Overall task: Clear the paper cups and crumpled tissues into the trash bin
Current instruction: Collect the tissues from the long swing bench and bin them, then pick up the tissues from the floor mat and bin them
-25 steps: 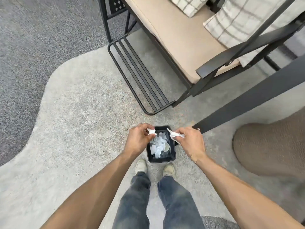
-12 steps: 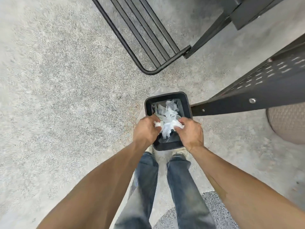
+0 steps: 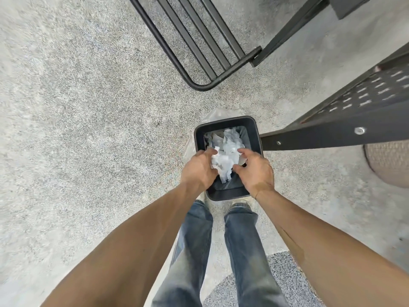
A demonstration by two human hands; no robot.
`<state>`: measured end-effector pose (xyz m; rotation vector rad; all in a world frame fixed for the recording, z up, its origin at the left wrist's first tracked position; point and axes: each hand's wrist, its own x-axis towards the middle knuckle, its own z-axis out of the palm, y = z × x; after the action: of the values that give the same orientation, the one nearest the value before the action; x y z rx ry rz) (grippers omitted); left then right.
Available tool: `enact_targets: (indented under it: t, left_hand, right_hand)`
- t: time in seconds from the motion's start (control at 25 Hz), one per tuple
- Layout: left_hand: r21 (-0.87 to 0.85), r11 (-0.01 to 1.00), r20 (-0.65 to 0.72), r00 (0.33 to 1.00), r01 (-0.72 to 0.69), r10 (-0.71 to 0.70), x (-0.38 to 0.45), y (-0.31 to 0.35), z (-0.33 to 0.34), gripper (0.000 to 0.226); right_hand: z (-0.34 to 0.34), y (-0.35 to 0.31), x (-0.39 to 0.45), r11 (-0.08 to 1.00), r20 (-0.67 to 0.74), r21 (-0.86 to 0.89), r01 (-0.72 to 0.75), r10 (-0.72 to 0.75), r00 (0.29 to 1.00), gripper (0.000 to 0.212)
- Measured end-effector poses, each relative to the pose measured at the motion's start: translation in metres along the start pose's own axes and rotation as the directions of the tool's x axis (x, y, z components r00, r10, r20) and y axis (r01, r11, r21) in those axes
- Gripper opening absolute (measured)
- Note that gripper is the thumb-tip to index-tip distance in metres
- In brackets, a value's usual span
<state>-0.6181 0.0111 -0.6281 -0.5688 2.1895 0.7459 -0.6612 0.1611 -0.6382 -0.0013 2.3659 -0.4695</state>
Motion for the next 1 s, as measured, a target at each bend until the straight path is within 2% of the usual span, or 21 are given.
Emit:
enact_targets:
  t: [0.24, 0.4, 0.56, 0.8, 1.0]
  left_hand:
    - [0.001, 0.999, -0.060, 0.998, -0.033, 0.033, -0.028, 0.004, -0.031, 0.051]
    - [0.084, 0.986, -0.112, 0.981, -0.147, 0.156, -0.073, 0.028, -0.076, 0.054]
    - [0.145, 0.949, -0.173, 0.937, -0.280, 0.303, -0.122, 0.059, -0.134, 0.060]
    - [0.322, 0.841, -0.258, 0.814, -0.435, 0.521, -0.212, 0.119, -0.231, 0.071]
    - [0.533, 0.675, -0.300, 0.632, -0.510, 0.714, -0.276, 0.166, -0.286, 0.080]
  right_hand:
    - [-0.037, -0.001, -0.033, 0.999, -0.062, -0.008, 0.054, -0.054, 0.997, 0.051]
    - [-0.097, -0.014, -0.071, 0.990, -0.162, -0.014, 0.139, -0.140, 0.977, 0.054]
    - [-0.173, -0.038, -0.110, 0.970, -0.295, -0.046, 0.237, -0.240, 0.925, 0.056]
    - [-0.286, -0.078, -0.192, 0.926, -0.463, -0.174, 0.335, -0.377, 0.802, 0.055]
    - [-0.349, -0.091, -0.262, 0.929, -0.557, -0.263, 0.259, -0.366, 0.745, 0.066]
